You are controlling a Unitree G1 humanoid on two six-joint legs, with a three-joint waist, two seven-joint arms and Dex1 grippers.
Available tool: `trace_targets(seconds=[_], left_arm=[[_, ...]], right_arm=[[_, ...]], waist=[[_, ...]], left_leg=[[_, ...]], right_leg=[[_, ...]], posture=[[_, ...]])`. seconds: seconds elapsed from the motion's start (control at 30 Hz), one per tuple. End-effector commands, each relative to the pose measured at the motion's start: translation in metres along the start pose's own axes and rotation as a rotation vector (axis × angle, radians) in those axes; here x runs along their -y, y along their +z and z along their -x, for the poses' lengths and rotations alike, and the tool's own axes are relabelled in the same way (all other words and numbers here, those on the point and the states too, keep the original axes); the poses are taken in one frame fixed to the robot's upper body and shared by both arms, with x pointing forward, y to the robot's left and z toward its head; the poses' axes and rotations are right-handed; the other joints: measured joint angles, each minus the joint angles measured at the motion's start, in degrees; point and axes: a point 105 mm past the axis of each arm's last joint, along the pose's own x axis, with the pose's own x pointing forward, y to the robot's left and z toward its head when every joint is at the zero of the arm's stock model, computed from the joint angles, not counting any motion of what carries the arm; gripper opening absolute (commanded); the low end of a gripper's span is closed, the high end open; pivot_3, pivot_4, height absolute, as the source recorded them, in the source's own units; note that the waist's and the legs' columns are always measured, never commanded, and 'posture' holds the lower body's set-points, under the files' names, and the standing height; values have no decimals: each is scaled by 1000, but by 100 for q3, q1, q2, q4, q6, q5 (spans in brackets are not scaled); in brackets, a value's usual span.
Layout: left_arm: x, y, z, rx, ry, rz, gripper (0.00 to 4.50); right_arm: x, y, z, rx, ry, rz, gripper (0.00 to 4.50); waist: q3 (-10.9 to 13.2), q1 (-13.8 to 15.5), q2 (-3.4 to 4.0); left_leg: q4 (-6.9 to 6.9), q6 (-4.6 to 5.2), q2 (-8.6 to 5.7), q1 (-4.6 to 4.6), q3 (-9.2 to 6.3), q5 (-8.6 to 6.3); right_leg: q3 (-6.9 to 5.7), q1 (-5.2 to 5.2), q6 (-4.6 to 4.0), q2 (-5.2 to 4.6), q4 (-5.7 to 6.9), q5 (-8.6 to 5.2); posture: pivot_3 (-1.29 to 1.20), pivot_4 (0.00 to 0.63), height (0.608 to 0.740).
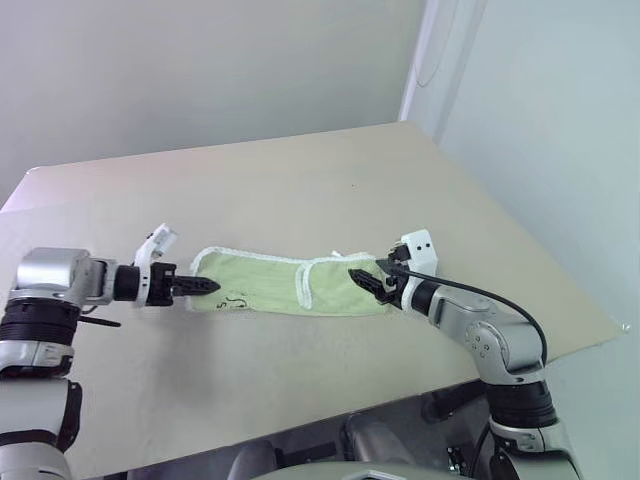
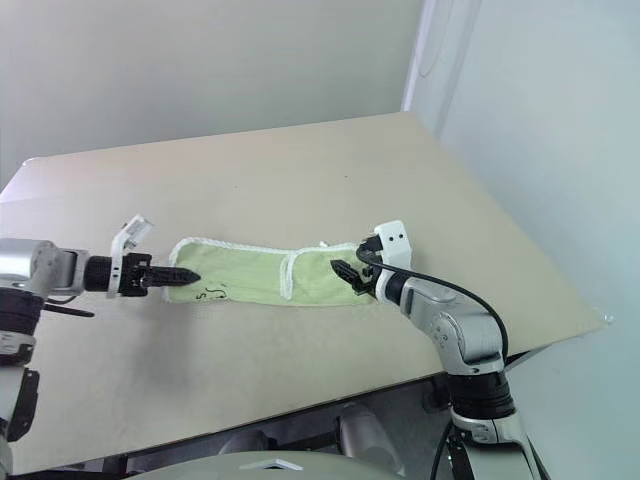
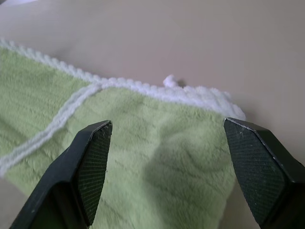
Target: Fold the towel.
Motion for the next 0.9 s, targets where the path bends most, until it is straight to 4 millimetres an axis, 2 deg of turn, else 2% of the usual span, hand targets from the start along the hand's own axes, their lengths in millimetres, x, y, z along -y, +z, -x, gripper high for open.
trace_targets(seconds=[0.03, 0.13, 0.2, 0.37, 0.47, 0.7, 0.9], left_arm=[[4, 4, 18, -2, 11, -15, 43], [14, 5, 18, -20, -14, -34, 43], [25, 13, 15, -8, -54, -55, 43], [62, 29, 1, 1, -193, -111, 43], [77, 38, -9, 4, -255, -114, 43], [90, 42, -33, -53, -336, -102, 43], [103, 53, -68, -94, -397, -141, 43]], right_arm=[[-20, 17, 7, 75, 109, 58, 3903], [-28, 15, 12, 71, 163, 92, 3903], [-30, 15, 15, 70, 181, 98, 3903], [-28, 17, 17, 74, 176, 96, 3903], [-26, 19, 19, 86, 165, 88, 3903], [-23, 21, 32, 103, 159, 76, 3903], [-12, 21, 55, 118, 90, 57, 3903]], waist=[[3, -2, -1], [4, 13, -1], [8, 29, -9], [19, 31, -26], [20, 29, -25], [21, 28, -23], [23, 121, -24]], left_leg=[[0, 0, 1, 0, 0, 0], [-1, 0, 1, -2, 1, 0], [0, 0, 0, -3, 1, 0], [2, 0, 0, -3, 1, 0], [2, 0, 0, -4, 2, 0], [-1, 0, 0, -2, -1, 0], [4, 0, -3, -5, -1, 0]], right_leg=[[0, -1, 0, 1, 0, 0], [0, -1, 1, 1, -2, -2], [0, 0, 1, -1, -3, -3], [-1, 0, 1, -1, -2, -3], [0, 0, 2, 0, -2, -2], [0, -1, 3, 5, 1, -1], [0, 1, 2, 4, -1, -2]], posture=[[0, 0, 740], [0, 0, 740], [0, 0, 740], [0, 0, 740], [0, 0, 740], [0, 0, 740], [0, 0, 740]])
